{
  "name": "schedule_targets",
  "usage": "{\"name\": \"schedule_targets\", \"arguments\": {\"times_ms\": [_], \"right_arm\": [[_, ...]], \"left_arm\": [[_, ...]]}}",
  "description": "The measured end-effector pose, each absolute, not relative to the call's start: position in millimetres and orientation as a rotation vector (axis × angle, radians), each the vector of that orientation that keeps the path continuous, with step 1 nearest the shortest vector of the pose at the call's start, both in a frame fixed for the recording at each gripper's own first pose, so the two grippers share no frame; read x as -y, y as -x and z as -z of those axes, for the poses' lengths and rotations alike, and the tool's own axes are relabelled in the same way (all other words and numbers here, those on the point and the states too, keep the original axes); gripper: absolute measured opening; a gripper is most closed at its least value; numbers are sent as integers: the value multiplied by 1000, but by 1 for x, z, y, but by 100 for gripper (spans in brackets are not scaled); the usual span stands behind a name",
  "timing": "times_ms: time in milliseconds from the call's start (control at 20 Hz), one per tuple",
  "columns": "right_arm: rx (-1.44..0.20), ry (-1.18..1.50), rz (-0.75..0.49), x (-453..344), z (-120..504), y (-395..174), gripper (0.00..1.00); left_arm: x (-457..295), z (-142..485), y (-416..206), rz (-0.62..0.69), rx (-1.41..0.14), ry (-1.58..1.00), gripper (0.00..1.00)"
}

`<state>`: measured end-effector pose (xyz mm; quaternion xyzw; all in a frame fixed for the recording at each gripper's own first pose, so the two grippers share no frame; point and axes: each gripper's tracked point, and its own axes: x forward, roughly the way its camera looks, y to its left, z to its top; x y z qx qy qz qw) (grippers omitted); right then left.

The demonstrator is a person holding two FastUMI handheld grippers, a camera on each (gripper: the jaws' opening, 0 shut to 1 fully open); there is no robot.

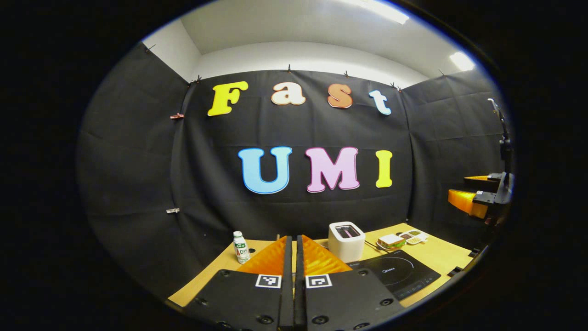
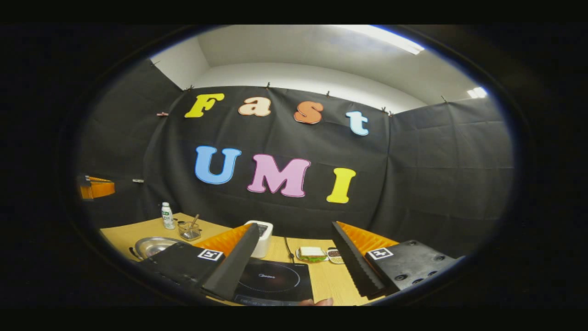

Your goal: First push the handle of the pot to place it horizontally, then grasp the pot with both hands and set it on the induction cooktop.

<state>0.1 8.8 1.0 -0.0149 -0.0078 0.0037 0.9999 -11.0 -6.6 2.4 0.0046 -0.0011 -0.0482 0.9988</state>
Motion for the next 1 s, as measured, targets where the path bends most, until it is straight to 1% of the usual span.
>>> {"name": "schedule_targets", "arguments": {"times_ms": [400, 600, 1000], "right_arm": [[11, 34, -11, -8, 2, 1, 98], [3, 27, -13, -7, 5, 1, 98], [-25, 23, -21, -7, 18, 1, 98]], "left_arm": [[-6, 20, 13, 59, -95, 4, 5], [-9, 42, 18, 52, -172, 25, 5], [-1, 134, 36, 96, -508, 101, 5]]}}
